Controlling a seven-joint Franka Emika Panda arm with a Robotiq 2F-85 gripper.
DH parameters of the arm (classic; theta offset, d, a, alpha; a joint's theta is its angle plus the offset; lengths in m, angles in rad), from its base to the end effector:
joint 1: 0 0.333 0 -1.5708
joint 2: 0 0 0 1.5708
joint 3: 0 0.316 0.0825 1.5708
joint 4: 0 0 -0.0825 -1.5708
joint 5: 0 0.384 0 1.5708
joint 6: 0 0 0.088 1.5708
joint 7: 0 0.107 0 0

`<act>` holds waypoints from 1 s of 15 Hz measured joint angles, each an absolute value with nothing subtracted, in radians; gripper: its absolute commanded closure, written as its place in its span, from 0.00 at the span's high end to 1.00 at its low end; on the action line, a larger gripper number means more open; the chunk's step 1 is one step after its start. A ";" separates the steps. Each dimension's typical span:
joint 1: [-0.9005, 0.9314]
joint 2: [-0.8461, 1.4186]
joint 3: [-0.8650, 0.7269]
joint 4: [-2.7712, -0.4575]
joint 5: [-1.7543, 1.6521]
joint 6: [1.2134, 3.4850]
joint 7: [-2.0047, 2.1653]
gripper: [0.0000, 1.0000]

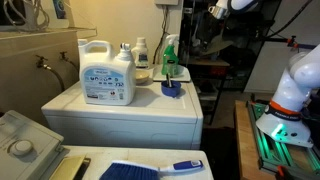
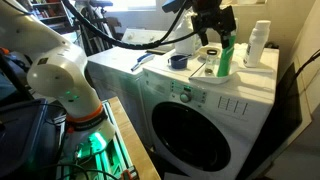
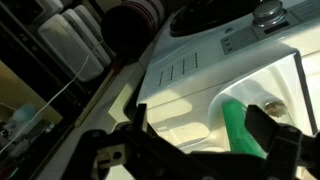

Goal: Put the white napkin in the white bowl

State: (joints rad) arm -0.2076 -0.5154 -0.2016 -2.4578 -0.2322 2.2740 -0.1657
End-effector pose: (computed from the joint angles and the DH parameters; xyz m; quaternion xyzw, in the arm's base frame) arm 0.3842 -0.1800 0.5090 0.9839 -0.0555 0.1426 0.0928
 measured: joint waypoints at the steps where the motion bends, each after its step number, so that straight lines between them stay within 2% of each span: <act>1: -0.208 -0.515 -0.202 -2.458 -0.232 2.274 -0.166 1.00; 6: -0.189 -0.515 -0.201 -2.458 -0.204 2.273 -0.190 1.00; 10: -0.034 -0.508 -0.151 -2.440 -0.053 2.274 -0.262 1.00; 15: 0.091 -0.344 -0.043 -2.279 -0.002 2.490 -0.223 1.00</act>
